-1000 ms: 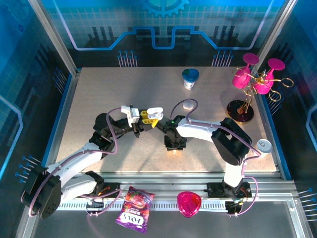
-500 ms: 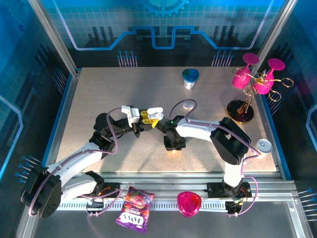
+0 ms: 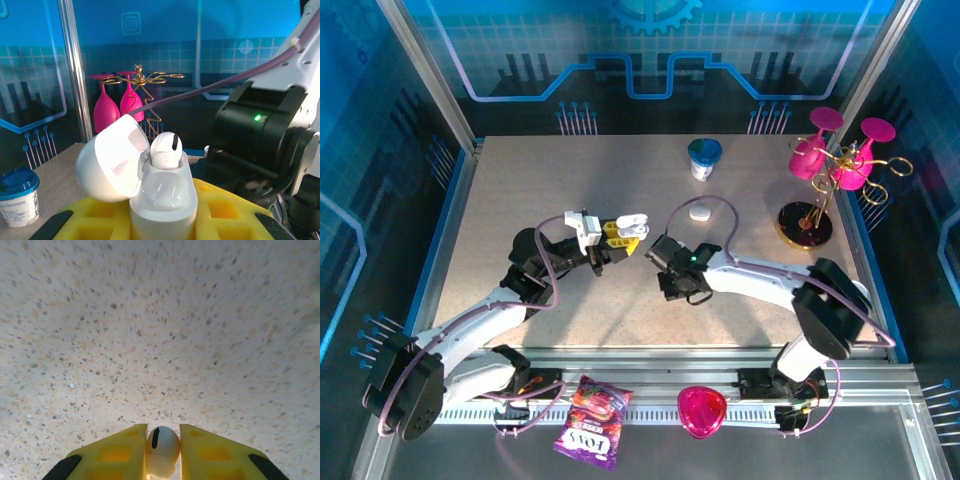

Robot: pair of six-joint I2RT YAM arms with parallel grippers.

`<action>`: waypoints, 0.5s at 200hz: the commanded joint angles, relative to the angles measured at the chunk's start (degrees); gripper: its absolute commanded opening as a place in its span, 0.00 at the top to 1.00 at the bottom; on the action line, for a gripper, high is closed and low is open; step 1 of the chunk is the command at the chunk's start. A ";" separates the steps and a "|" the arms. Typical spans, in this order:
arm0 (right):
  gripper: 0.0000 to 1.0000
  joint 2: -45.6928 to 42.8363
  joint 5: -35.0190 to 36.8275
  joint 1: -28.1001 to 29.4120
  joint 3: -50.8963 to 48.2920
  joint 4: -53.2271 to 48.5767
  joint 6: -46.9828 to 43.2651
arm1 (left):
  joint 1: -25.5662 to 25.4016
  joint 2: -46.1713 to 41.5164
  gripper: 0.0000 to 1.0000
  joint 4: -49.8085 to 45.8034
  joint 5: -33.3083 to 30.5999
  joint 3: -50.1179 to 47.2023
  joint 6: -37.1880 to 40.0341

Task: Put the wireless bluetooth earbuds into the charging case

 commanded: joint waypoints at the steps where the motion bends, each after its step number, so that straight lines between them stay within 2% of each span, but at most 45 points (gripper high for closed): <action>1: 0.79 -6.04 5.24 0.36 -4.17 6.31 -4.71 | 0.46 -1.12 0.84 1.43 -1.24 1.17 -1.21; 35: 0.78 -17.94 4.91 -0.40 -11.63 15.98 -9.99 | 0.37 -0.73 0.84 -0.45 -1.35 1.95 -1.42; 73: 0.82 -31.93 -1.38 -2.13 -17.76 27.54 -16.28 | 0.00 1.25 0.84 0.54 -1.31 2.41 -3.93; 100: 0.83 -38.53 -5.41 -3.44 -17.59 29.56 -19.72 | -1.86 2.42 0.84 0.71 -2.78 2.50 -4.08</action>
